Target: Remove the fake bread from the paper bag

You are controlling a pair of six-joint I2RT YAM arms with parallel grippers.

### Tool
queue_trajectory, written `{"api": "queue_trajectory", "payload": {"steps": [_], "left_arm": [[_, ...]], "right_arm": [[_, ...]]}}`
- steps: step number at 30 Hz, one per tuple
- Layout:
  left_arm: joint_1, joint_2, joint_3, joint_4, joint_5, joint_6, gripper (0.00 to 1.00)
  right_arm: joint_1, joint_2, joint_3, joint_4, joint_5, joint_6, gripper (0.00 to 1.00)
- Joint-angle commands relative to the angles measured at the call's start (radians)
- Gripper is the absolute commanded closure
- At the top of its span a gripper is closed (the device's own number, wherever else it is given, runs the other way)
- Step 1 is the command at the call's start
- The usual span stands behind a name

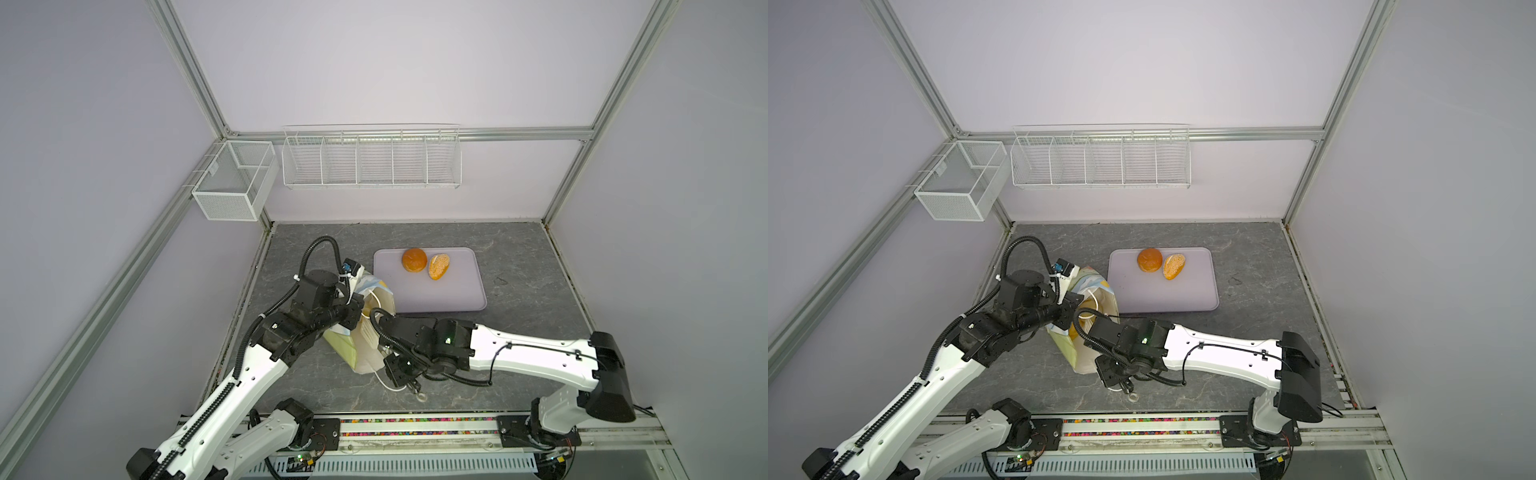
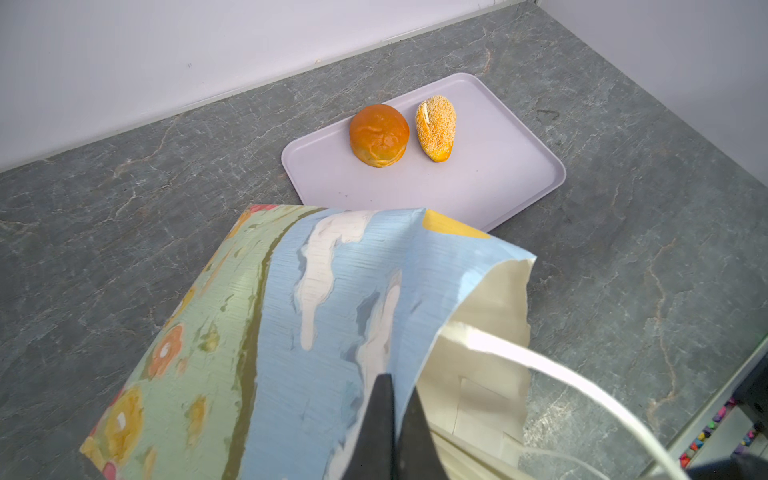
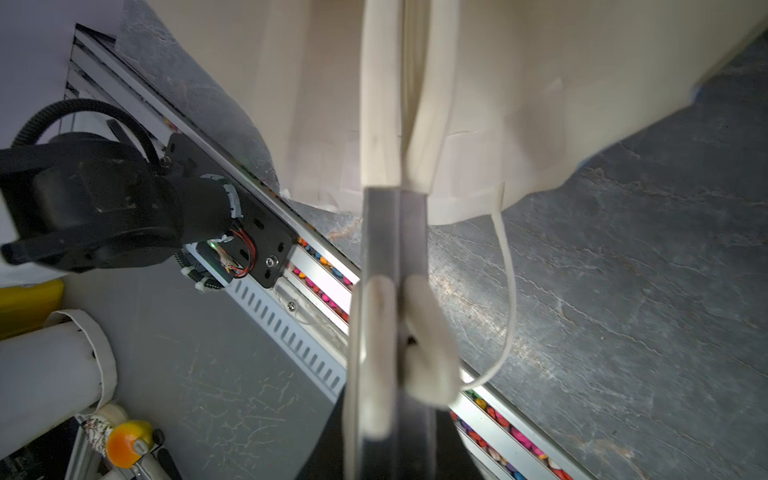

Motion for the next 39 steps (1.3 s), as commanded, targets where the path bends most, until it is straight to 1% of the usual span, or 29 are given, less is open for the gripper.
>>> {"api": "queue_trajectory", "payload": {"steps": [1, 4, 6, 12, 18, 26, 30, 35, 37, 39], "left_arm": [[0.003, -0.02, -0.012, 0.041, 0.044, -0.05, 1.0], [0.002, -0.017, -0.018, 0.055, 0.063, -0.071, 1.0], [0.003, -0.012, -0.015, 0.061, 0.07, -0.079, 1.0], [0.003, 0.011, 0.007, 0.056, 0.101, -0.082, 1.0], [0.003, 0.028, 0.011, 0.057, 0.129, -0.07, 1.0], [0.003, 0.048, 0.043, 0.024, 0.216, -0.057, 1.0], [0.003, 0.046, 0.067, -0.012, 0.265, -0.032, 1.0], [0.003, 0.034, 0.076, -0.045, 0.283, -0.017, 1.0], [0.003, 0.029, 0.073, -0.054, 0.282, -0.005, 1.0], [0.003, 0.023, 0.071, -0.061, 0.267, 0.008, 1.0]], "right_arm": [[-0.026, 0.041, 0.001, 0.074, -0.05, 0.056, 0.8], [-0.044, 0.077, 0.043, 0.054, -0.043, 0.053, 0.76], [-0.054, 0.095, 0.056, 0.057, -0.058, 0.053, 0.74], [-0.073, 0.104, 0.045, 0.111, -0.103, 0.088, 0.68], [-0.061, 0.099, 0.018, 0.143, -0.116, 0.089, 0.59], [-0.044, 0.13, 0.026, 0.156, -0.128, 0.068, 0.49], [-0.047, 0.161, 0.038, 0.165, -0.139, 0.042, 0.48], [-0.049, 0.177, 0.045, 0.175, -0.128, 0.011, 0.48], [-0.049, 0.174, 0.041, 0.167, -0.116, -0.001, 0.51], [-0.048, 0.16, 0.023, 0.162, -0.1, -0.006, 0.58]]}}
